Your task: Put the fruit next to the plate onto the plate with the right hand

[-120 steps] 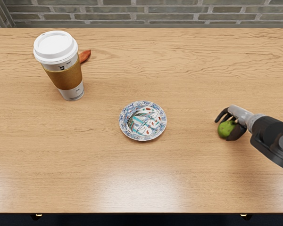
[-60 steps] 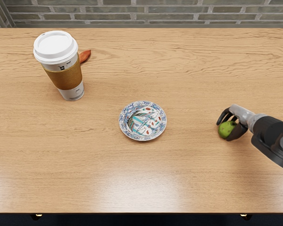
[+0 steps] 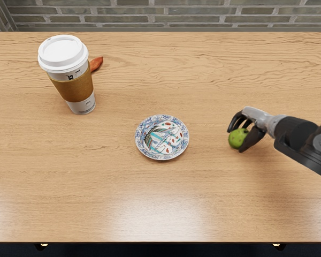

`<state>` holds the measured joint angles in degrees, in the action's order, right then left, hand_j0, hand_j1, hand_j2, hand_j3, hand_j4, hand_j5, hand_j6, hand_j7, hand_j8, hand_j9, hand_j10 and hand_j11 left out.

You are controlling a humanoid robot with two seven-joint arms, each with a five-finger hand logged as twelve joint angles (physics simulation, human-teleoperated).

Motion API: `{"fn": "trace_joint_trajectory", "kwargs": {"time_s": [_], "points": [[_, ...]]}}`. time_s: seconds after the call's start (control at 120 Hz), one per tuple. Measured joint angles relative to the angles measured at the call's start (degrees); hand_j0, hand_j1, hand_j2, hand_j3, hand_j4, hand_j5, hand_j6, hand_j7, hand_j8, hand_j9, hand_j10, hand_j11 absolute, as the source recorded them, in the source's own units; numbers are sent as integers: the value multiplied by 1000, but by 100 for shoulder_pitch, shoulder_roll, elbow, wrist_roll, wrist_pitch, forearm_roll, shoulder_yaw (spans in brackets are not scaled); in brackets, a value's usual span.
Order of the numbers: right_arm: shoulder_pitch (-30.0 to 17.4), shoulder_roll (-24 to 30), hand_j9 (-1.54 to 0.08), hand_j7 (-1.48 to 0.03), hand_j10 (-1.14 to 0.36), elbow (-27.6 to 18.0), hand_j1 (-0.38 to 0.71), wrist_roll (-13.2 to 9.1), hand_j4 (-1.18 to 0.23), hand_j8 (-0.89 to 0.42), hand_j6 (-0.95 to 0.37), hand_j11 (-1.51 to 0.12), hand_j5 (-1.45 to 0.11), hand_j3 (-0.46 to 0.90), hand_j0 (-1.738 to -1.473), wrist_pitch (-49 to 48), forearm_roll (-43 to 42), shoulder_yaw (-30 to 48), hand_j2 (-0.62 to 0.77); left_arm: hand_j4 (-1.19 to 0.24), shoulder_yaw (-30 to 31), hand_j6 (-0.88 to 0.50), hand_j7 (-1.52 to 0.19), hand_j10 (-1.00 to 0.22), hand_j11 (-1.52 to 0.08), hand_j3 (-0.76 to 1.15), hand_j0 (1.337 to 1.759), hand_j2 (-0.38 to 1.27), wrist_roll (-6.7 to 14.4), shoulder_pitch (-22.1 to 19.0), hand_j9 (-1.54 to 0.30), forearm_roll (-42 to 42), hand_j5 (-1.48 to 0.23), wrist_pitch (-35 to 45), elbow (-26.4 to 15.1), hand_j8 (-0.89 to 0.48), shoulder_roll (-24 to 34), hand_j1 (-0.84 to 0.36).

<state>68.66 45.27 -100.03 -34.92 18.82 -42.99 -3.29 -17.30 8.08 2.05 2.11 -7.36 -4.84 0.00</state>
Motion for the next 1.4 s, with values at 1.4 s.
{"fn": "trace_joint_trajectory", "kwargs": {"time_s": [1.4], "points": [[353,-2124,-960,-903,-580,1130,284,-2,-657,-347,-398,-973,-963,1,-1658,-444,873,1067,227,-9,5,-9,-11,-9,-11,0,1658,2,0,-3,-11,0,-11,0,1,-9,0,339]]}}
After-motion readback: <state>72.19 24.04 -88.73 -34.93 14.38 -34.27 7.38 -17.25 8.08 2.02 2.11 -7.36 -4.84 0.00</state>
